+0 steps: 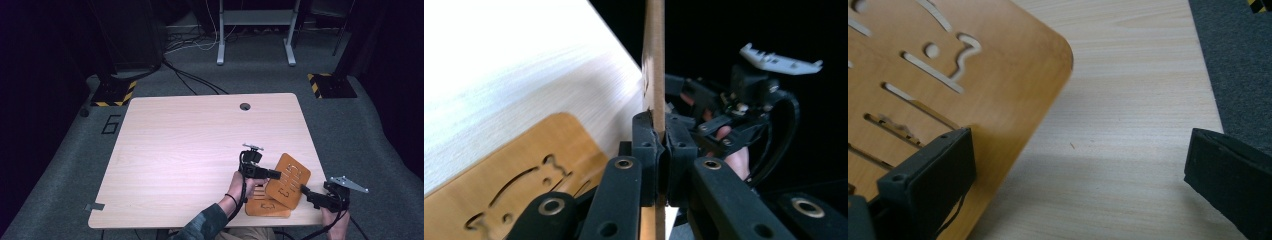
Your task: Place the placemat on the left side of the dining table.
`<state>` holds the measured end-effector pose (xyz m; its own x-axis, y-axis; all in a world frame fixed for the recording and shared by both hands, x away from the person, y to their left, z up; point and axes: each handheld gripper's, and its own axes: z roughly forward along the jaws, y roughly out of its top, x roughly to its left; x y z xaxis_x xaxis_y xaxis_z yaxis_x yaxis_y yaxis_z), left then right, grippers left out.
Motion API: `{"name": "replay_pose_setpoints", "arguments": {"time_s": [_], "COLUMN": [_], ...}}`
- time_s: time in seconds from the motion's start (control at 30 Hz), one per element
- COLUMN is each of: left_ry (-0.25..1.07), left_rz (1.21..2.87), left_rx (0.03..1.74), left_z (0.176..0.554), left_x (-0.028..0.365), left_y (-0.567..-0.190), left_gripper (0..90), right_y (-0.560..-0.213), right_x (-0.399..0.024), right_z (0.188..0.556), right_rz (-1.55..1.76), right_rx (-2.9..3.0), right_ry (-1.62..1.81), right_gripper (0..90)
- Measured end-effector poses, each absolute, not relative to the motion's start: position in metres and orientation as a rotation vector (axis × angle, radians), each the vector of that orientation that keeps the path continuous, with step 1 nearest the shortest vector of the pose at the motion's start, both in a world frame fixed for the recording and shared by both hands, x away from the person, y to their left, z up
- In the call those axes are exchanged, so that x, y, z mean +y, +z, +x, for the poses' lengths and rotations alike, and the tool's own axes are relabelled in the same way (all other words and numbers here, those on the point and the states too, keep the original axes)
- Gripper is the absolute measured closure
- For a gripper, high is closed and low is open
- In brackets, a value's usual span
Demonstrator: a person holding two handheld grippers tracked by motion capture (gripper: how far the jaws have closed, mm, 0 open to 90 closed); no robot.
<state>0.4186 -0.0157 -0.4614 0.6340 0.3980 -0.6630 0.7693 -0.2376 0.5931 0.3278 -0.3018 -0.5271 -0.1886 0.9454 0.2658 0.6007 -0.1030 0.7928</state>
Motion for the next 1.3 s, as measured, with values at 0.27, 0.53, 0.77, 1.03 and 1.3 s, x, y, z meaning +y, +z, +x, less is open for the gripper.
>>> {"name": "replay_pose_setpoints", "arguments": {"time_s": [0.27, 0.53, 0.77, 1.03, 1.3], "left_ry": [-0.416, -0.388, -0.365, -0.344, -0.313], "left_rz": [1.843, 1.828, 1.821, 1.805, 1.777], "left_rx": [0.904, 0.899, 0.901, 0.916, 0.929], "left_z": [0.417, 0.421, 0.424, 0.427, 0.432], "left_x": [-0.008, 0.004, 0.016, 0.028, 0.047], "left_y": [-0.449, -0.441, -0.436, -0.431, -0.425], "left_gripper": [86.1, 86.1, 86.1, 86.1, 86.1], "right_y": [-0.527, -0.528, -0.528, -0.528, -0.53], "right_x": [-0.301, -0.295, -0.291, -0.285, -0.273], "right_z": [0.327, 0.333, 0.335, 0.336, 0.338], "right_rz": [1.681, 1.666, 1.675, 1.649, 1.583], "right_rx": [1.782, 1.871, 1.904, 1.923, 1.959], "right_ry": [1.194, 1.12, 1.067, 0.992, 0.832], "right_gripper": [0.0, 0.0, 0.0, 0.0, 0.0]}}
